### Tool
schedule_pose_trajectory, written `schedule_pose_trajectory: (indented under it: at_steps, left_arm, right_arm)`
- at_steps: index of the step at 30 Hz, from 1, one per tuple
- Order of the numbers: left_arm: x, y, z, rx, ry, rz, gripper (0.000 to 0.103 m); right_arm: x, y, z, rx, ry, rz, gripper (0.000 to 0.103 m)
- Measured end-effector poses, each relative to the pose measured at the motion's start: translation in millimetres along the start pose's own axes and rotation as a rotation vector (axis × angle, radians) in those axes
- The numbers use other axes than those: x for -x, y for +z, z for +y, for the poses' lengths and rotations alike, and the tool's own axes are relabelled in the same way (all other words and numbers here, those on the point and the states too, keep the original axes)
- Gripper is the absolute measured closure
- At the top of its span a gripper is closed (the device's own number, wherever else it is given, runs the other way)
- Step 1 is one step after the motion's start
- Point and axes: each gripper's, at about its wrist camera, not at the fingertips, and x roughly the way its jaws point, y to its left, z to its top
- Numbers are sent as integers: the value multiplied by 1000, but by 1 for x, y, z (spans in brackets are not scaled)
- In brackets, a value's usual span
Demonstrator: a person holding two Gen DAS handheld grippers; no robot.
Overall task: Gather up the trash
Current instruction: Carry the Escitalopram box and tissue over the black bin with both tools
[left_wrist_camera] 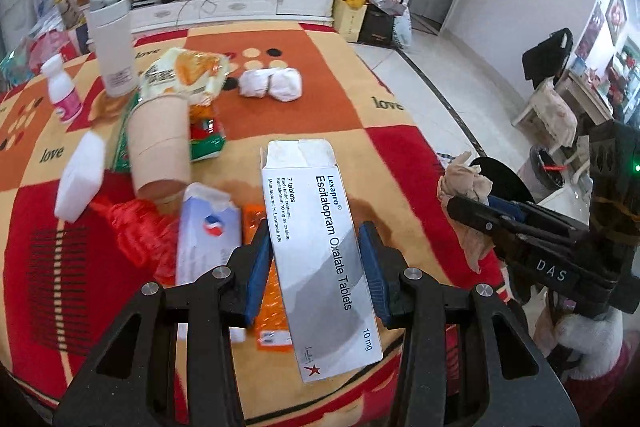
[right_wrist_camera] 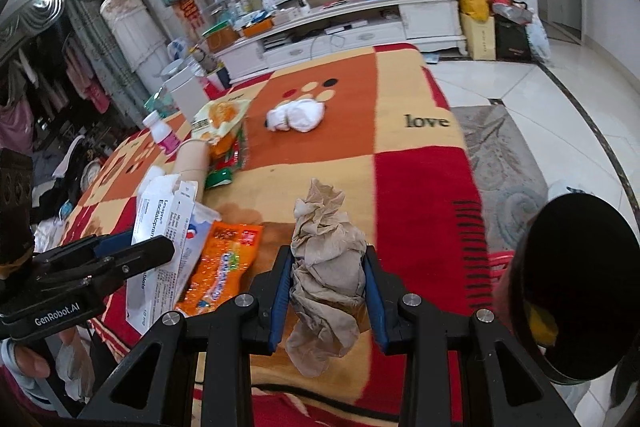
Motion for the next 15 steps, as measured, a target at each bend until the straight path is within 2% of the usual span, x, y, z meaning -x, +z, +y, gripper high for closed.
schedule_pose_trajectory:
  at_steps: [15]
  left_arm:
    - [-24, 11, -40, -67, -21, 21, 62]
  right_arm:
    - [21, -7, -46, -74, -54, -20, 71]
